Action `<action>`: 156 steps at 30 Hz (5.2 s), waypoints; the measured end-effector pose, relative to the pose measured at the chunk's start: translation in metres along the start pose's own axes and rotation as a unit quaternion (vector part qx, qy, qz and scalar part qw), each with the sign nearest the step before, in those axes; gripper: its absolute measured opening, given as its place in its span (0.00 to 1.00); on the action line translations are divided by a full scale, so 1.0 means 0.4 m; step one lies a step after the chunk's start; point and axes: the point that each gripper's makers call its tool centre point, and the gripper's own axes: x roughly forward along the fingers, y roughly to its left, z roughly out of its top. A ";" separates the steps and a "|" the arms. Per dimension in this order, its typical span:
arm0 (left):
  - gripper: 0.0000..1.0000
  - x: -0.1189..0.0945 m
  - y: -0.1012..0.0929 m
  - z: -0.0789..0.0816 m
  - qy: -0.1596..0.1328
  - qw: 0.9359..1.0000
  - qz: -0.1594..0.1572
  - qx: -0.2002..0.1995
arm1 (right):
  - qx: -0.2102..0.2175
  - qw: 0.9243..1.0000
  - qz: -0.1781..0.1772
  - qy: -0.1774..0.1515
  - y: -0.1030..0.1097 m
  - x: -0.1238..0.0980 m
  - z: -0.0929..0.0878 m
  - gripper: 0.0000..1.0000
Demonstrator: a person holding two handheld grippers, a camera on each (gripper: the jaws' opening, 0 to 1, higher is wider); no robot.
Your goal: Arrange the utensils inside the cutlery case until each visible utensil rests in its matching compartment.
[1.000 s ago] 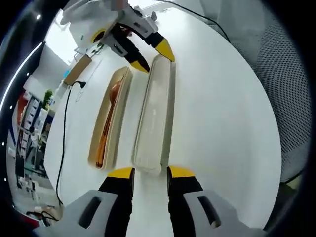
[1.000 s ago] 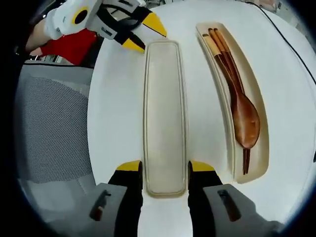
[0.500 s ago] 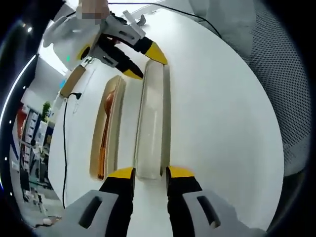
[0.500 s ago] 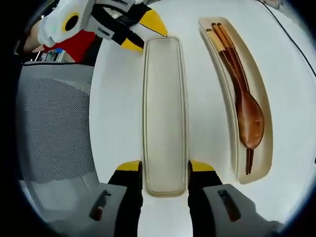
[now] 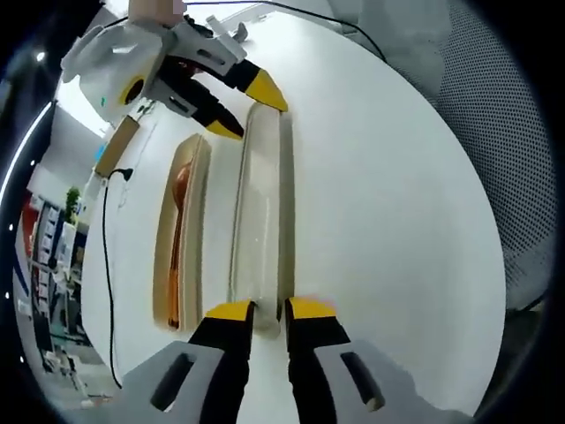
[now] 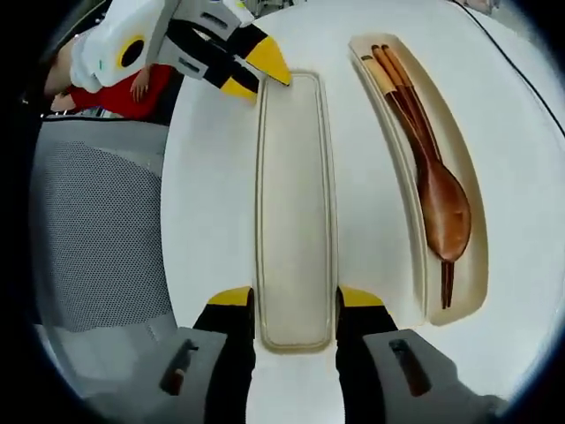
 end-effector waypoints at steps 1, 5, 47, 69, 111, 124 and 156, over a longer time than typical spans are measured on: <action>0.14 0.001 0.000 -0.001 0.000 1.000 0.000 -0.001 | 0.000 1.000 0.000 0.000 0.000 0.000 0.000 0.33; 0.12 0.002 0.007 -0.002 -0.001 1.000 0.003 -0.006 | 0.001 1.000 -0.001 0.000 -0.001 0.000 0.001 0.33; 0.10 -0.005 0.005 0.004 0.007 1.000 -0.002 -0.001 | 0.000 1.000 -0.009 -0.013 0.003 -0.001 -0.002 0.36; 0.03 0.001 -0.025 -0.004 0.018 1.000 -0.018 0.015 | -0.052 0.974 -0.177 -0.135 0.001 -0.051 0.026 0.43; 0.04 -0.002 -0.026 -0.002 0.027 1.000 -0.010 0.006 | -0.044 0.983 -0.170 -0.057 -0.005 0.025 0.042 0.34; 0.04 -0.003 -0.025 -0.002 0.025 1.000 -0.012 0.004 | -0.040 0.985 -0.167 -0.001 -0.008 0.027 0.044 0.34; 0.22 -0.017 -0.003 -0.002 0.010 0.999 0.024 0.038 | -0.038 0.993 -0.108 0.023 -0.014 0.014 0.033 0.33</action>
